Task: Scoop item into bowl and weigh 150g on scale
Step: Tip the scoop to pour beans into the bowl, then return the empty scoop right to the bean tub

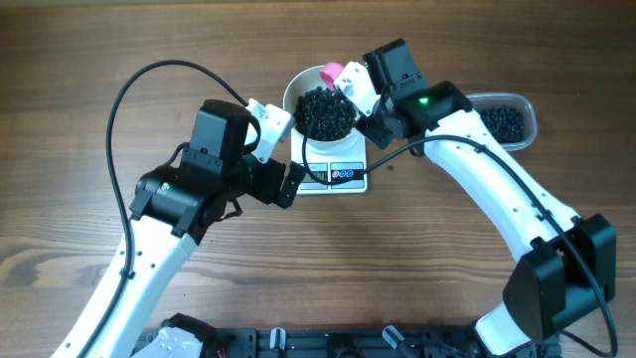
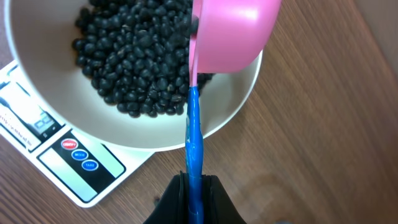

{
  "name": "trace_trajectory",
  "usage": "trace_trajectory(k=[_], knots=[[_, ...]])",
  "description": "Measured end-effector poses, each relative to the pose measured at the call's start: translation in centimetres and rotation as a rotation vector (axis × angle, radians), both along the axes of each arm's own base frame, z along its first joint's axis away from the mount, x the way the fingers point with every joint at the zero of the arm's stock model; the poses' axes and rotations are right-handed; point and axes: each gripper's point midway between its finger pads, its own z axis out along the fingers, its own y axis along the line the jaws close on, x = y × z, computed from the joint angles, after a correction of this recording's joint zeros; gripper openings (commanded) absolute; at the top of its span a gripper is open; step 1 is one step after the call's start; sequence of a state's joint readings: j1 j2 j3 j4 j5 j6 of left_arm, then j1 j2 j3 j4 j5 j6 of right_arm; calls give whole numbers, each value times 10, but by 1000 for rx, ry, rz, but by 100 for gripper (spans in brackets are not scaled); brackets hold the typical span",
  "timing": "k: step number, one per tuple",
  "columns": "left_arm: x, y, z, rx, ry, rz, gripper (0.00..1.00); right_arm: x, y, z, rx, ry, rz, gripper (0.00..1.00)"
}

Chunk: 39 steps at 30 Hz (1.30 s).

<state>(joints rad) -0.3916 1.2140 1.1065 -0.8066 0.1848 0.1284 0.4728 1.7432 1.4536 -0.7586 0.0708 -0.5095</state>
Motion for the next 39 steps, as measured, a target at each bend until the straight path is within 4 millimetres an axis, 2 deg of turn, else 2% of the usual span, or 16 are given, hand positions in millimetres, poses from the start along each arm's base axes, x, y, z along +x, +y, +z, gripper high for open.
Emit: trace_trajectory(k=[8,20,27,30,32,34,37,39], knots=[[0,0,0,0,0,0,100,-7,23,3,-38,-36,138,4],[0,0,0,0,0,0,100,-3,18,4,-57,-54,108,4],[0,0,0,0,0,0,100,-24,54,5,239,102,16,4],[0,0,0,-1,1,1,100,-26,58,6,335,168,-86,4],[0,0,0,-1,1,2,100,-21,48,8,360,176,-142,4],[0,0,0,-1,1,2,100,-11,25,19,385,157,-218,4],[0,0,0,-1,1,2,100,2,-28,50,413,75,-338,5],[0,0,0,-1,1,2,100,6,-80,74,402,-2,-435,4]])
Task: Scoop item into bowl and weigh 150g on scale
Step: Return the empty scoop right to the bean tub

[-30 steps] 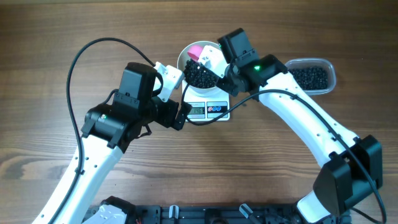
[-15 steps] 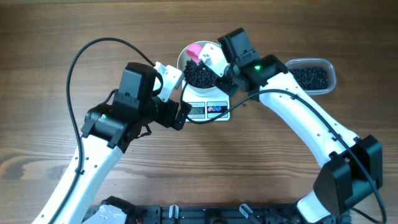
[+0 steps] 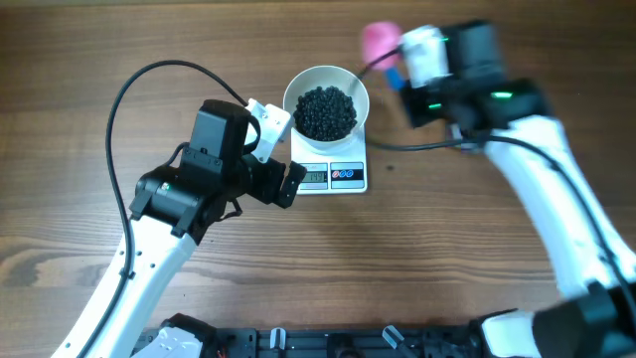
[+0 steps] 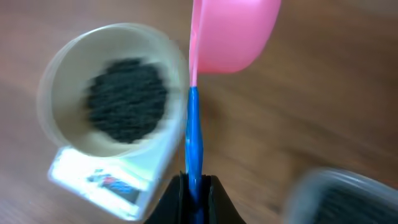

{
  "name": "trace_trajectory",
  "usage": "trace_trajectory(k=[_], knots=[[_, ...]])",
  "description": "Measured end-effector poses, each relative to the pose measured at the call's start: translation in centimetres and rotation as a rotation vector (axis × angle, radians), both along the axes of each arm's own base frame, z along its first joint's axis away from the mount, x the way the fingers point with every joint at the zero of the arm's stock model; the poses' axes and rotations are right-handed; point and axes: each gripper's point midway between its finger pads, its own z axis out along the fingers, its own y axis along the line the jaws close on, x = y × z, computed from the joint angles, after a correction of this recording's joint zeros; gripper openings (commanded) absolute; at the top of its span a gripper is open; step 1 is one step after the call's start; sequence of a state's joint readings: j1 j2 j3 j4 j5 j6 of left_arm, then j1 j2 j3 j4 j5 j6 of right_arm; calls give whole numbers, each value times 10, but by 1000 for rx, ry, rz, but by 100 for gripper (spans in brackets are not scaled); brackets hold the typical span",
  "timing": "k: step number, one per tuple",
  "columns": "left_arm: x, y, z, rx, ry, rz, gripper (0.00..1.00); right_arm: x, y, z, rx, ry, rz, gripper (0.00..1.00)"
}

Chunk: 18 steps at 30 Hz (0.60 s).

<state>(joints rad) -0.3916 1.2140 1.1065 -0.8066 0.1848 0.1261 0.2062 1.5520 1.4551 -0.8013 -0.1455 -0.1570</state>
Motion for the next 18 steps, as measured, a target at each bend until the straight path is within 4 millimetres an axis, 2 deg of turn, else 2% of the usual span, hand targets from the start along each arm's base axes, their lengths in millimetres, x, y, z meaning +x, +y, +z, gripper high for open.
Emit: trace_trajectory(k=[1,2,4,6,9,13,18], knots=[[0,0,0,0,0,0,100,-3,-27,6,-35,-4,-44,4],[0,0,0,0,0,0,100,-7,-42,7,-60,1,-63,4],[0,0,0,0,0,0,100,-22,-82,-2,-155,70,-98,4],[0,0,0,0,0,0,100,-32,-105,-12,-210,127,-112,4],[0,0,0,0,0,0,100,-36,-131,-14,-253,144,-148,4],[0,0,0,0,0,0,100,-37,-152,-16,-309,156,-177,4],[0,0,0,0,0,0,100,-49,-171,-44,-367,258,-207,4]])
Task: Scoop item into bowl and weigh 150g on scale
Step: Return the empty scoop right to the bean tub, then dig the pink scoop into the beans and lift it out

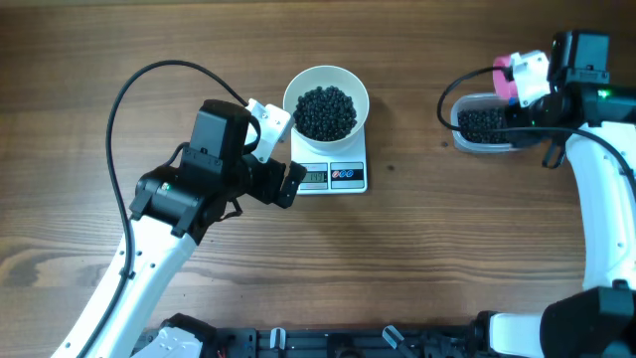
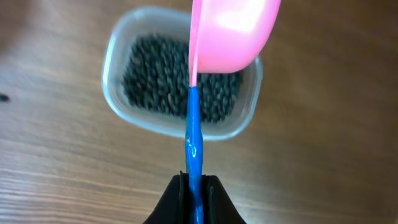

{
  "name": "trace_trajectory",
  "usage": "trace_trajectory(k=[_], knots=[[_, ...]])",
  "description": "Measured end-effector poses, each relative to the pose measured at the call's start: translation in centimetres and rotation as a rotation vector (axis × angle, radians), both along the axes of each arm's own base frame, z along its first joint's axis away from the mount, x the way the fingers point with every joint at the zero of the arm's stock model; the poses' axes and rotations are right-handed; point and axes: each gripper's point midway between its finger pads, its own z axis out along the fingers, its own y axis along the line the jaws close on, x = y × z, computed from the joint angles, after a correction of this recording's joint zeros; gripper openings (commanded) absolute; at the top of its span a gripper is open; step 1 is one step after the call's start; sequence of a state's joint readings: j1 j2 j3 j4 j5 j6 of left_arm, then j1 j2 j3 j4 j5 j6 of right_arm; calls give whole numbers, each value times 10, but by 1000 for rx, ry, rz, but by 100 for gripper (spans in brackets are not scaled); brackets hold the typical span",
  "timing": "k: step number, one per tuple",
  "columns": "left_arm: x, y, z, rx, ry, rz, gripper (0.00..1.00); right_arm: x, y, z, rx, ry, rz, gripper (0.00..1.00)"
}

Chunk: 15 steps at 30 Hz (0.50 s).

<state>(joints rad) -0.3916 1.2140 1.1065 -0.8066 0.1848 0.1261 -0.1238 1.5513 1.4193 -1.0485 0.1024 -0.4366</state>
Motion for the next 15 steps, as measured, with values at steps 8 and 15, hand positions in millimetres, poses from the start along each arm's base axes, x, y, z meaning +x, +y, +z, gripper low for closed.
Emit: trace_trajectory(k=[8,15], knots=[[0,0,0,0,0,0,100,-7,-4,-13,-23,57,30,4],[0,0,0,0,0,0,100,-19,-18,-38,-5,172,-2,4]])
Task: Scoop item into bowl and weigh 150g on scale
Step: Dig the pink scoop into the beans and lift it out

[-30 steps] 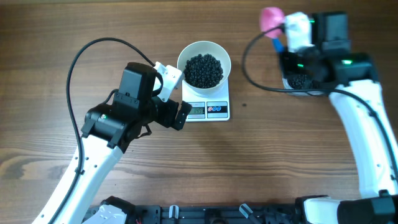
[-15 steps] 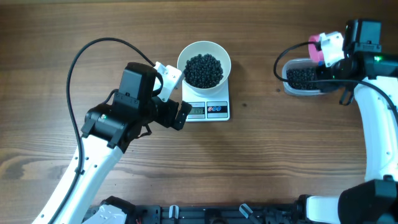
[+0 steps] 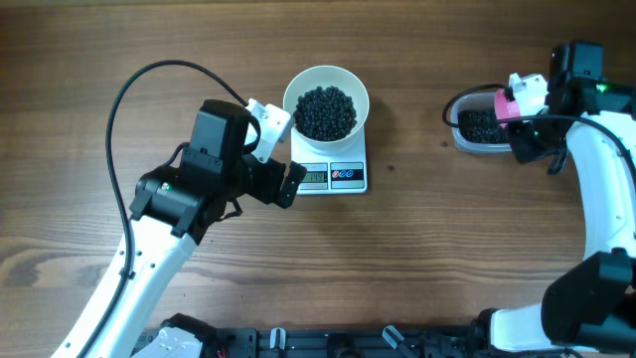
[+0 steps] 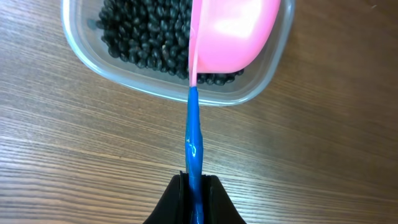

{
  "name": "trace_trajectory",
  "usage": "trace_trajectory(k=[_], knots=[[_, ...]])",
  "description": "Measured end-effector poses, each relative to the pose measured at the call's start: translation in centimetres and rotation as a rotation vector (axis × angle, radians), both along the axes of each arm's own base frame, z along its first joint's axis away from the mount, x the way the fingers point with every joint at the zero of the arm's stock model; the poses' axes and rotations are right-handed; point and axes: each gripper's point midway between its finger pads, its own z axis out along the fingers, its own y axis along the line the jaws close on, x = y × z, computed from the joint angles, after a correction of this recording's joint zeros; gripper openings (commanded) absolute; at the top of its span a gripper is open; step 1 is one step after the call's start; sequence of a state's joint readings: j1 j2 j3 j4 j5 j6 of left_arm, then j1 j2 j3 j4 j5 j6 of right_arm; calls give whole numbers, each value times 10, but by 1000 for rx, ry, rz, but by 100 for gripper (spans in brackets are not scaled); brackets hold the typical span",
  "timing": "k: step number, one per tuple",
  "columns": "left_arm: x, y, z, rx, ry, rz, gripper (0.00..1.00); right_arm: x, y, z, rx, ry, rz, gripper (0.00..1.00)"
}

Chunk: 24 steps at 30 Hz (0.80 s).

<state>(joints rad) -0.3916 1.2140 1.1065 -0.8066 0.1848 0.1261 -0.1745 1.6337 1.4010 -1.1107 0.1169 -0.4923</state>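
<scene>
My right gripper (image 4: 195,186) is shut on the blue handle of a pink scoop (image 4: 230,34), whose cup hangs over a clear tub of black beans (image 4: 137,37). In the overhead view the scoop (image 3: 505,103) and the tub (image 3: 479,129) are at the far right. A white bowl (image 3: 326,104) heaped with black beans stands on a white scale (image 3: 334,177) at the table's middle back. My left gripper (image 3: 294,183) hovers just left of the scale's display; its jaws are hard to read from above.
A black cable (image 3: 149,89) loops from the left arm over the wooden table. The right arm's cable (image 3: 449,107) curls beside the tub's left end.
The right gripper has dropped lower and closer to the bean tub, so the scoop's cup now overlaps the tub's far half. The left arm, bowl and scale have not moved.
The scoop was first held tipped over the bowl on the scale. Then the right arm had swung away to the right with the scoop empty. Then it was above the bean tub, and now it hangs close over the beans.
</scene>
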Motion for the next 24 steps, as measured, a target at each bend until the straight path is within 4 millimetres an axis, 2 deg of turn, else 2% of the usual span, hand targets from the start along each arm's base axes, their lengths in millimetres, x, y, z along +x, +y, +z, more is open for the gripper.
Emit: trace_trajectory(k=[9,13,19,24], knots=[[0,0,0,0,0,0,100,2,2,-32,28,93,5,4],[0,0,0,0,0,0,100,3,10,-45,82,119,13,4],[0,0,0,0,0,0,100,5,17,-45,124,113,19,4],[0,0,0,0,0,0,100,6,34,-45,222,103,34,4]])
